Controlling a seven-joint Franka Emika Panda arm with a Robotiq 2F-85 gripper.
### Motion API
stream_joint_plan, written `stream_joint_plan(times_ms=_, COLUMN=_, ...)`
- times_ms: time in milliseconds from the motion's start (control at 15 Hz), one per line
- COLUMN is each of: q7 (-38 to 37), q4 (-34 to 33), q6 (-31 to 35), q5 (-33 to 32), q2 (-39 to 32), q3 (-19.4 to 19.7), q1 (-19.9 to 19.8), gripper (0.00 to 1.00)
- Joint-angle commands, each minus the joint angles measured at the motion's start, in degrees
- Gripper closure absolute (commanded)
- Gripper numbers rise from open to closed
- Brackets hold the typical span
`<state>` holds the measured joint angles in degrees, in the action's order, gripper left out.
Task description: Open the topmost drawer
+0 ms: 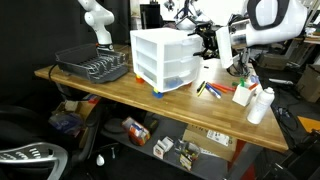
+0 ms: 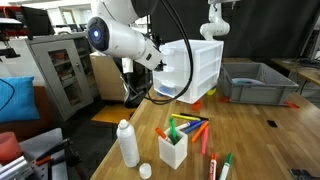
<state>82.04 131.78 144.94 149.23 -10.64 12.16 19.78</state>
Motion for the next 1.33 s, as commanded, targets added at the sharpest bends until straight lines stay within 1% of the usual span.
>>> stream_joint_plan(times_ms=0, q7=1.3, q4=1.0, q6=-1.7, q5=-0.2, q2=0.9, q3=-5.0, q1=-5.3, gripper=0.0)
stream_joint_plan(times_ms=267, q7=1.6, q4=1.9, q6=-2.0, q5=-0.3, q2=1.5, q3=-6.1, q1=-8.5, gripper=0.0)
stream_joint_plan(times_ms=400, q7=1.0, q4=2.4, q6=-2.7, q5=-0.3, q2=1.3, q3=-6.7, q1=-9.4, gripper=0.0)
stream_joint_plan(times_ms=933, q7=2.1, q4=2.1, q6=-3.3, q5=-0.3, q2=-0.2, q3=-10.1, q1=-9.0, gripper=0.01)
stream_joint_plan(times_ms=1067, q7=2.5, q4=2.0, q6=-3.4, q5=-0.3, q2=-0.3, q3=-10.1, q1=-9.2, gripper=0.08)
stream_joint_plan(times_ms=1133, q7=2.7, q4=1.9, q6=-3.5, q5=-0.3, q2=-0.4, q3=-10.1, q1=-9.2, gripper=0.17)
stream_joint_plan(times_ms=1200, q7=3.1, q4=1.7, q6=-3.5, q5=-0.3, q2=-0.5, q3=-10.0, q1=-9.4, gripper=0.17)
stream_joint_plan(times_ms=1267, q7=3.7, q4=1.4, q6=-3.5, q5=-0.3, q2=-0.7, q3=-9.9, q1=-9.5, gripper=0.19)
